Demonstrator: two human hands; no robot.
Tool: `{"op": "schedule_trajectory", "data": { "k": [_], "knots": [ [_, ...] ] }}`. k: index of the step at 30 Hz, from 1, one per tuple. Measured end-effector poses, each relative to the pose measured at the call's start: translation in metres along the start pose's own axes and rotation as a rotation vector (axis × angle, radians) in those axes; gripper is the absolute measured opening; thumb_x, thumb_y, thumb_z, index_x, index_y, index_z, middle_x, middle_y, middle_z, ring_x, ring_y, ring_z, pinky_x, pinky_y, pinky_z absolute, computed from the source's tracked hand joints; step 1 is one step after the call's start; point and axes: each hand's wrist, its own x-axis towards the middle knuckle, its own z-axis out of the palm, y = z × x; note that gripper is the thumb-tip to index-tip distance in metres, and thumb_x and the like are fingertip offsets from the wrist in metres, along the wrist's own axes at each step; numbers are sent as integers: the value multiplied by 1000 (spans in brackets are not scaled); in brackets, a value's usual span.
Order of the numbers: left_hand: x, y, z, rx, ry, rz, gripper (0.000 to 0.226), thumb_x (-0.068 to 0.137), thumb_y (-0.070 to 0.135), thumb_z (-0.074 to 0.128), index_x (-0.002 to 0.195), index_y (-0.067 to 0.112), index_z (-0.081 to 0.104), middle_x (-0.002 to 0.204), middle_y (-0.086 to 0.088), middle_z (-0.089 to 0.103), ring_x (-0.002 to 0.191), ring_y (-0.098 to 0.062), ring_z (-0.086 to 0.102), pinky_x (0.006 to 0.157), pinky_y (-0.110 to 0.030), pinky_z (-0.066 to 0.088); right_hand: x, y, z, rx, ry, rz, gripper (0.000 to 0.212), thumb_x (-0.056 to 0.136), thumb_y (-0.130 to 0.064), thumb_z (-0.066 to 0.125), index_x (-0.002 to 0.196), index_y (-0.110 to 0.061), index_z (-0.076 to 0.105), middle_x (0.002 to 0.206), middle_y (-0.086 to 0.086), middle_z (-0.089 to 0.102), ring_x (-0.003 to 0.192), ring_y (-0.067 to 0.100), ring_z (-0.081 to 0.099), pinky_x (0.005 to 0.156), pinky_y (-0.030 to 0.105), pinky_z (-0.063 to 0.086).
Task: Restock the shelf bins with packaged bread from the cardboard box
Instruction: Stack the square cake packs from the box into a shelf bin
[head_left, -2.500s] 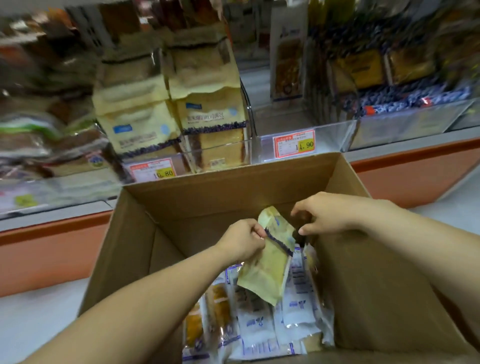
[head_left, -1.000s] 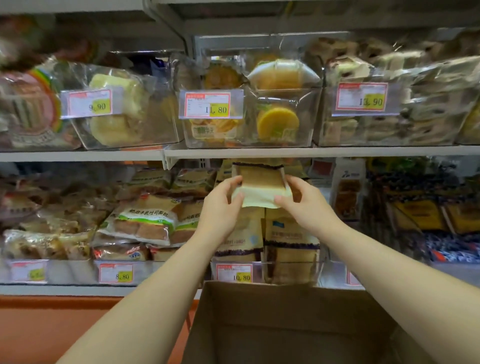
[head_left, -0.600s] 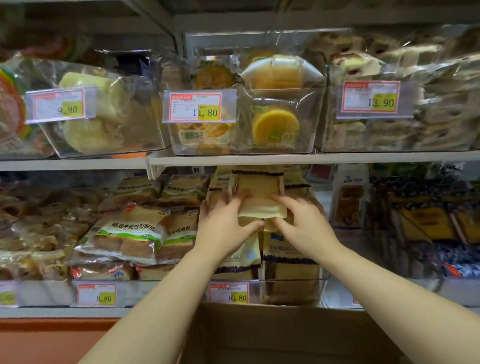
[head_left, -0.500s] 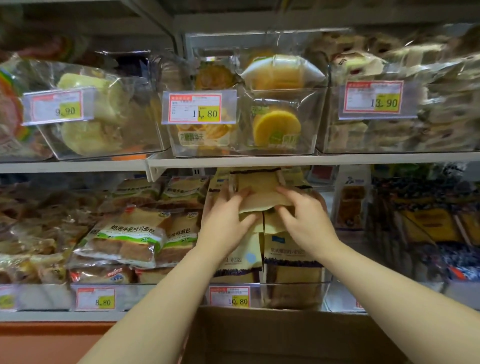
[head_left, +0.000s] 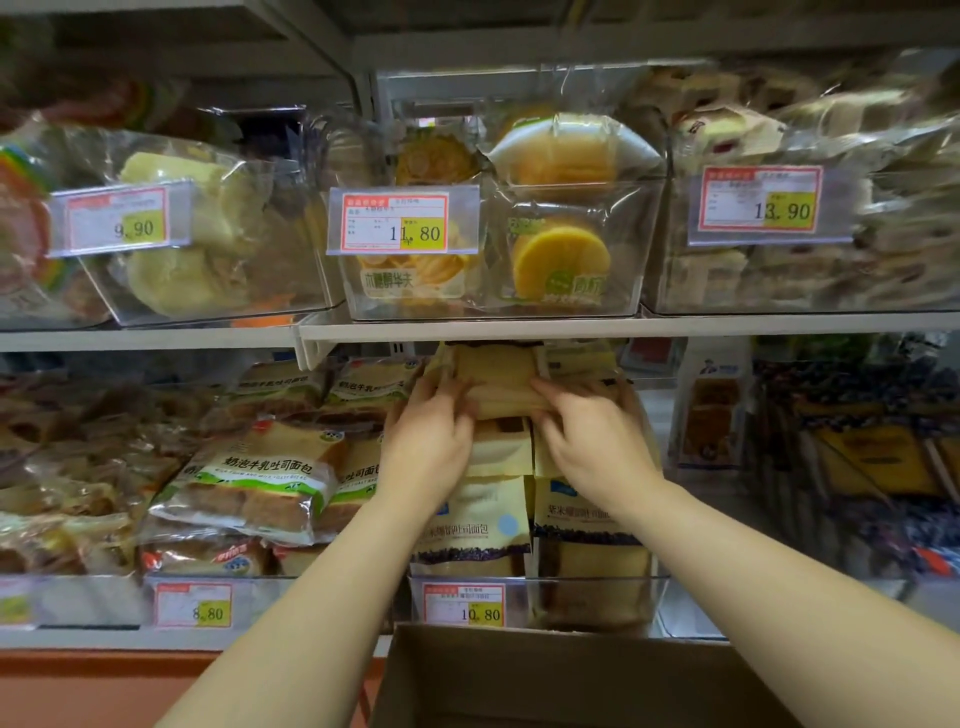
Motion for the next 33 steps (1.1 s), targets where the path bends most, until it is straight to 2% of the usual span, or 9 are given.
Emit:
{"op": "schedule_trajectory", "data": {
  "k": [4, 9, 14, 17, 20, 22, 25, 28, 33],
  "knots": [
    [-7, -11, 0, 72, -90, -15, 45, 99, 41, 37, 143, 34, 35, 157, -4, 22, 143, -23, 22, 116, -43, 15, -1, -11, 5, 5, -133, 20, 47, 101, -35, 33, 148, -31, 28, 130, 7, 59, 129, 28, 45, 111, 53, 27],
    [-11, -12, -6, 120, -40, -14, 50, 97, 43, 41, 145, 33, 32, 160, -7, 11, 144, -27, 20, 116, -46, 16, -9, -11, 2, -42, -16, -33, 48, 99, -43, 35, 146, -32, 30, 130, -2, 59, 130, 21, 40, 116, 48, 6],
    [-53, 4, -5, 47, 161, 174, 38, 94, 30, 51, 132, 26, 52, 147, -3, 38, 134, -23, 37, 112, -45, 24, -52, 0, 2, 53, 174, -217, 39, 92, -38, 48, 128, -26, 56, 124, -8, 59, 120, 14, 49, 113, 42, 18],
    [-93, 15, 5, 19, 174, 338, 33, 91, 27, 47, 121, 24, 60, 129, 2, 54, 119, -16, 49, 104, -36, 34, -92, 12, -6, 59, 135, -277, 35, 90, -37, 50, 121, -26, 60, 117, -10, 62, 114, 10, 53, 107, 31, 23],
    [-129, 26, 19, 52, 59, 441, 31, 87, 27, 44, 110, 22, 64, 110, 5, 62, 100, -13, 56, 86, -30, 41, -135, 32, -17, 40, 9, -299, 30, 89, -37, 53, 113, -25, 65, 105, -9, 68, 99, 12, 60, 87, 29, 41],
    [-149, 31, 32, 95, -63, 485, 27, 85, 24, 49, 106, 22, 64, 102, 5, 66, 93, -16, 62, 78, -28, 42, -161, 50, -26, 35, -131, -271, 25, 91, -35, 56, 111, -25, 67, 103, -9, 69, 94, 10, 62, 80, 26, 44],
    [-173, 42, 55, 168, -287, 501, 27, 91, 24, 51, 115, 24, 61, 113, 5, 65, 101, -18, 63, 83, -32, 47, -190, 82, -35, -9, -395, -249, 27, 93, -35, 55, 118, -29, 63, 114, -13, 66, 103, 5, 59, 87, 22, 45],
    [-189, 46, 88, 228, -527, 388, 31, 97, 31, 45, 127, 30, 53, 126, 8, 58, 111, -15, 57, 92, -31, 45, -211, 111, -35, -20, -608, -191, 28, 93, -35, 54, 120, -32, 60, 120, -16, 62, 107, 0, 55, 89, 18, 43],
    [-202, 29, 152, 297, -901, 221, 32, 97, 34, 46, 127, 29, 53, 129, 3, 58, 114, -19, 56, 88, -31, 47, -221, 146, -25, -26, -764, -102, 36, 92, -36, 58, 127, -30, 55, 125, -12, 59, 74, -9, 43, 77, 15, 35]
  ]
}}
